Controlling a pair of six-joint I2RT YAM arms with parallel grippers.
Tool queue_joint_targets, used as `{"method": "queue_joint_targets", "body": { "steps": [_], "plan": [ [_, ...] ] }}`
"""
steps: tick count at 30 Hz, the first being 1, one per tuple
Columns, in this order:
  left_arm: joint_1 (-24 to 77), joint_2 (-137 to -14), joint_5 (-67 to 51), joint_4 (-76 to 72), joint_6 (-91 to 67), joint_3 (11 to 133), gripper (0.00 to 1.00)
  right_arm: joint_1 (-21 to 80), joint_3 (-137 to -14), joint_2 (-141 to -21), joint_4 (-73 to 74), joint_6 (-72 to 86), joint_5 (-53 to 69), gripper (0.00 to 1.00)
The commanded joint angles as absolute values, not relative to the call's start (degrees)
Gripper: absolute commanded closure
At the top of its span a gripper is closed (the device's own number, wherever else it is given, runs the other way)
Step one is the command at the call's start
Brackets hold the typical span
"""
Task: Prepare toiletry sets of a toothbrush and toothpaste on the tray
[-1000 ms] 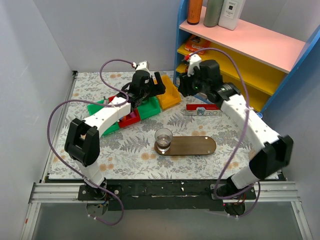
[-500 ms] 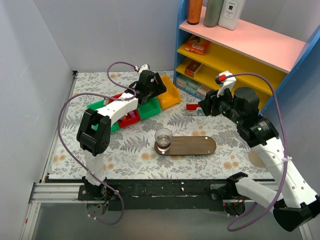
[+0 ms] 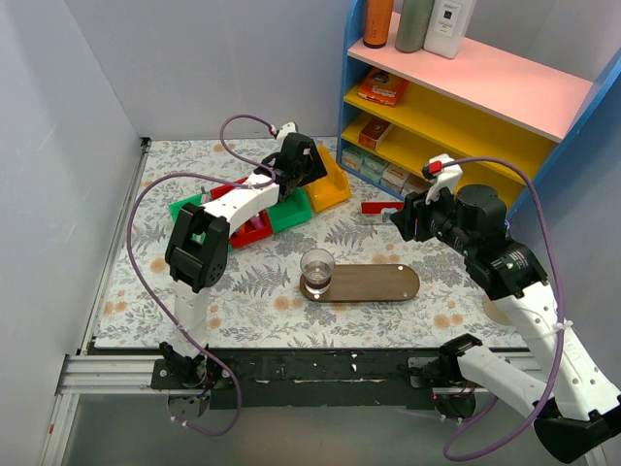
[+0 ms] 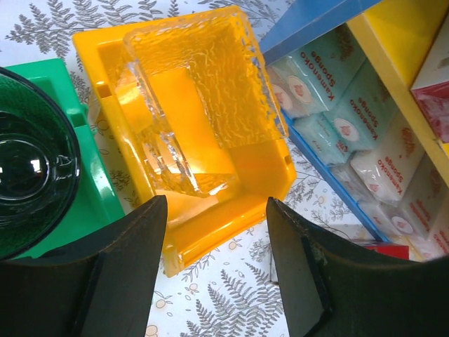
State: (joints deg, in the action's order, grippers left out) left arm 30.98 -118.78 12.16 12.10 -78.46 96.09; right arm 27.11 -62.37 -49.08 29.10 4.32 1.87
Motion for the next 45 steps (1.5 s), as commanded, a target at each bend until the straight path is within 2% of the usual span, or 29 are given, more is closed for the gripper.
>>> {"method": "queue_joint_targets", "body": {
  "steps": [1, 12, 19, 39, 41, 45],
  "plan": [
    [31.2, -118.8, 15.1, 14.0, -78.5, 99.1, 0.42, 27.2, -61.3, -47.6, 28.6, 5.6, 2.2, 0.45],
    [30.4, -121.6, 13.4, 13.4, -80.0, 100.9, 0.45, 27.2, -60.5, -46.7, 29.5, 6.2, 2.3, 0.45],
    [29.8, -122.3, 12.8, 12.2, -80.2, 101.2, 0.52, 27.2, -59.1, -46.2, 29.7, 6.6, 2.9, 0.45],
    [29.2, -126.6, 12.4, 12.4, -81.1, 104.4, 0.55, 27.2, -57.6, -46.1, 30.1, 6.6, 3.4, 0.45],
    [29.1, -127.1, 12.4, 12.5, -81.1, 105.0, 0.60, 27.2, -57.0, -46.1, 30.3, 6.6, 3.5, 0.45],
    [28.9, -127.5, 12.2, 12.6, -81.2, 105.5, 0.62, 27.2, -56.6, -45.7, 30.4, 6.6, 3.3, 0.45]
  ]
}}
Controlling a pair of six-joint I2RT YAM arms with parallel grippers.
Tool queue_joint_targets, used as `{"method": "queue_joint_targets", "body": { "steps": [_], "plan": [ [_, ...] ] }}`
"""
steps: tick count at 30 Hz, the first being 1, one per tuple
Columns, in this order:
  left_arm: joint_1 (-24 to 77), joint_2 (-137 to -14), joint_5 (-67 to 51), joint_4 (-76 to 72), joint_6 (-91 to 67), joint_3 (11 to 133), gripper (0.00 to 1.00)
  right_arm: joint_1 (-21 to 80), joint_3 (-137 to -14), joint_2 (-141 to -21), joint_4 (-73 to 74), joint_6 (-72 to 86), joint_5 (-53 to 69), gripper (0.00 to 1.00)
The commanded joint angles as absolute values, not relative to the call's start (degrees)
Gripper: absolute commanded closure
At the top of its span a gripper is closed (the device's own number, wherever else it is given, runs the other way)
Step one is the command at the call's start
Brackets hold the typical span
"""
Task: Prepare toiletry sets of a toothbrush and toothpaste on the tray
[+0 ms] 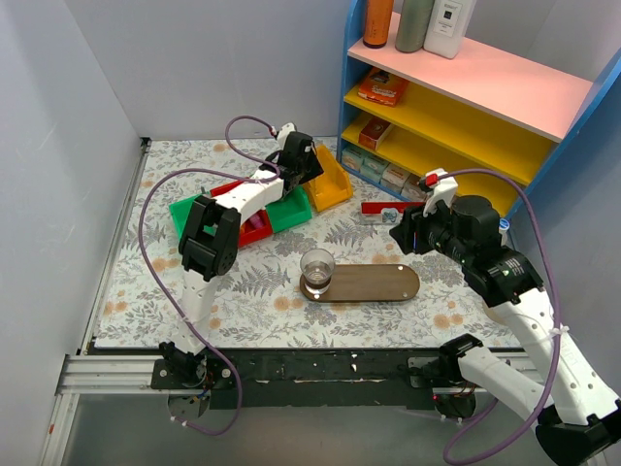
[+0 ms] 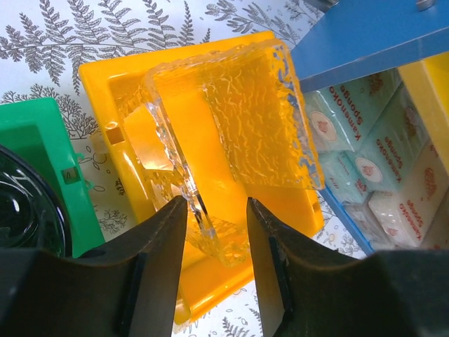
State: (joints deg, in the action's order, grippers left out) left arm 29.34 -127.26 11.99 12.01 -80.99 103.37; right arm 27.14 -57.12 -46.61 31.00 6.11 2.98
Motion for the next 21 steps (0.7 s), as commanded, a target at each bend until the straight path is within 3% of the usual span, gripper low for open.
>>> {"method": "queue_joint_targets", "body": {
  "steps": [1, 21],
  "plan": [
    [28.9, -127.6, 12.2, 12.5, -81.2, 105.4, 0.62, 27.2, -56.6, -45.6, 30.5, 6.6, 3.2, 0.46],
    [28.9, -123.7, 12.0, 11.3, -82.2, 102.6, 0.78, 27.2, -55.2, -44.4, 30.8, 6.8, 3.0, 0.46]
  ]
}}
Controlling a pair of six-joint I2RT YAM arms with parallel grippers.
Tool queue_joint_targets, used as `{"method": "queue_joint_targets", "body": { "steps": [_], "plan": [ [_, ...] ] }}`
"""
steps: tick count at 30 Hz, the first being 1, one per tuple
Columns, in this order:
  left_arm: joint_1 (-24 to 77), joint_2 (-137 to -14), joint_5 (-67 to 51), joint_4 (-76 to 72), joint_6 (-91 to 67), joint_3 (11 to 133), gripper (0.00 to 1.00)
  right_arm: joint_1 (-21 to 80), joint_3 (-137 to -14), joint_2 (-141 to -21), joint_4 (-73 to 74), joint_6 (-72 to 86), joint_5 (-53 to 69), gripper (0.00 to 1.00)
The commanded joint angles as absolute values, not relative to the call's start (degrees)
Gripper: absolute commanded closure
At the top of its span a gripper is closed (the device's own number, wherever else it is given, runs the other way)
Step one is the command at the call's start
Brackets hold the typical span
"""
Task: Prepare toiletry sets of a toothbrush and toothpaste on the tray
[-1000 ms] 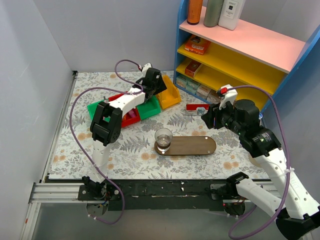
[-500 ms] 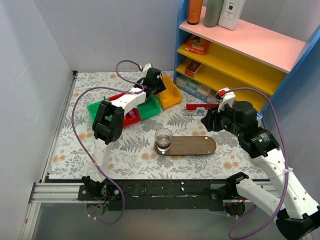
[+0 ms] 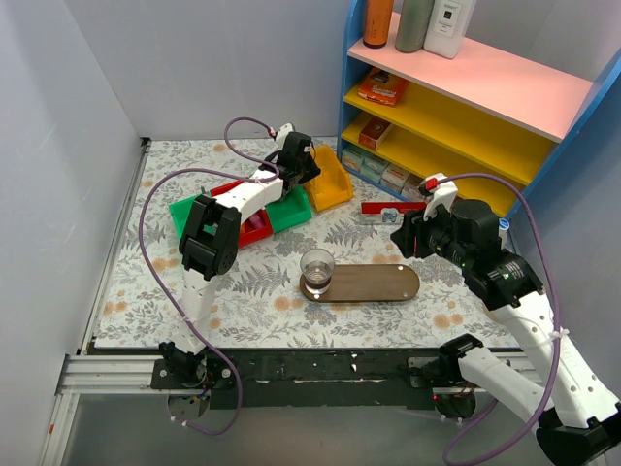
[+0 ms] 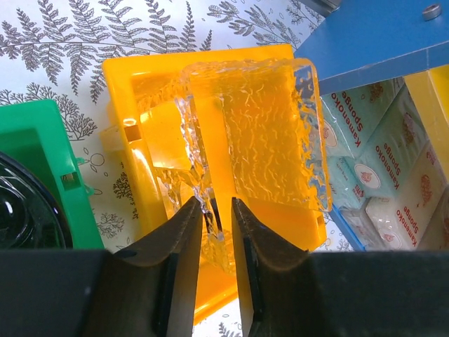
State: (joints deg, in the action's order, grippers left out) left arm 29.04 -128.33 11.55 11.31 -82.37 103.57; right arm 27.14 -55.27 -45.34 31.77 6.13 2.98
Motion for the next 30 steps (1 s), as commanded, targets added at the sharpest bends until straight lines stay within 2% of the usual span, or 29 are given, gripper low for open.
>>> {"method": "queue_joint_targets", "body": {
  "steps": [1, 3, 14, 16, 30],
  "plan": [
    [28.9, -123.5, 12.0, 11.3, -82.1, 102.3, 0.79, 27.2, -55.1, -44.2, 30.8, 6.8, 2.9, 0.46],
    [28.9, -123.0, 12.2, 11.2, -82.2, 102.1, 0.84, 27.2, -55.0, -44.0, 31.0, 6.8, 2.9, 0.46],
    [28.9, -120.4, 12.7, 9.6, -82.0, 101.1, 0.93, 27.2, -54.4, -43.2, 31.4, 6.9, 2.5, 0.46],
    [28.9, -120.2, 12.7, 9.4, -82.2, 101.1, 0.98, 27.2, -54.3, -43.2, 31.4, 6.9, 2.4, 0.46],
    [28.9, -117.2, 12.0, 6.9, -81.2, 100.4, 1.00, 27.2, -53.8, -42.5, 32.0, 6.9, 1.8, 0.46]
  ]
}}
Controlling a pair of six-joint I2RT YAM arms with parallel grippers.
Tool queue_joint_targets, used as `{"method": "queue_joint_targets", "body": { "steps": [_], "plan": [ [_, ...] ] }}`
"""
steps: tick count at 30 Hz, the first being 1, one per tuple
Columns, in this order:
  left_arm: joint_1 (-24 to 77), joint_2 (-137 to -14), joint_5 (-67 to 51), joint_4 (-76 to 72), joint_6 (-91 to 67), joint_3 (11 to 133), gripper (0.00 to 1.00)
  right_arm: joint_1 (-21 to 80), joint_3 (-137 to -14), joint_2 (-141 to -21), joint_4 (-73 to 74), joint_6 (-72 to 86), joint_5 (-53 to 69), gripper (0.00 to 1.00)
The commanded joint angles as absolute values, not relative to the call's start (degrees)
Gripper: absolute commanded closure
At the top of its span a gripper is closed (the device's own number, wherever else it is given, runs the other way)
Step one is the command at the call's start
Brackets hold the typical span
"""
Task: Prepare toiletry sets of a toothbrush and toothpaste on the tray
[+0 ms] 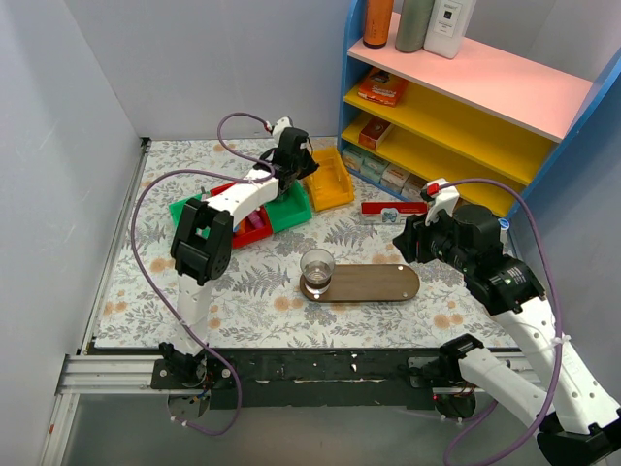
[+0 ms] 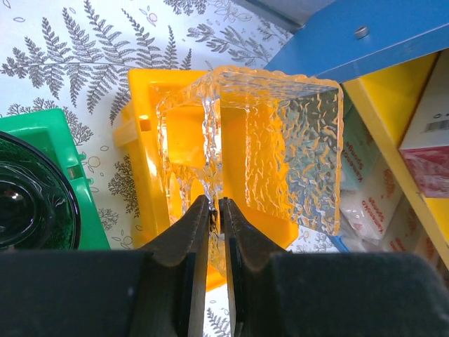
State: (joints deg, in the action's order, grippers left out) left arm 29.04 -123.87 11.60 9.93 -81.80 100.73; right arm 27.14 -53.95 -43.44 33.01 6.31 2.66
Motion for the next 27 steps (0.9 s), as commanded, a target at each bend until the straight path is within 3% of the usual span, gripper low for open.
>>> {"method": "queue_joint_targets", "body": {
  "steps": [1, 10, 21, 27],
  "plan": [
    [29.0, -116.5, 11.8, 6.7, -81.2, 100.1, 1.00, 27.2, -53.7, -42.6, 31.9, 6.9, 1.8, 0.46],
    [29.6, -112.5, 11.1, 6.1, -79.9, 97.0, 1.00, 27.2, -54.3, -42.6, 31.9, 6.9, 1.4, 0.46],
    [31.2, -106.6, 10.5, 6.3, -75.6, 93.0, 1.00, 27.2, -59.1, -46.8, 33.0, 8.2, -3.0, 0.33],
    [32.2, -104.0, 9.7, 6.5, -73.5, 92.1, 1.00, 27.2, -61.6, -49.2, 31.6, 9.1, -1.9, 0.31]
  ]
}}
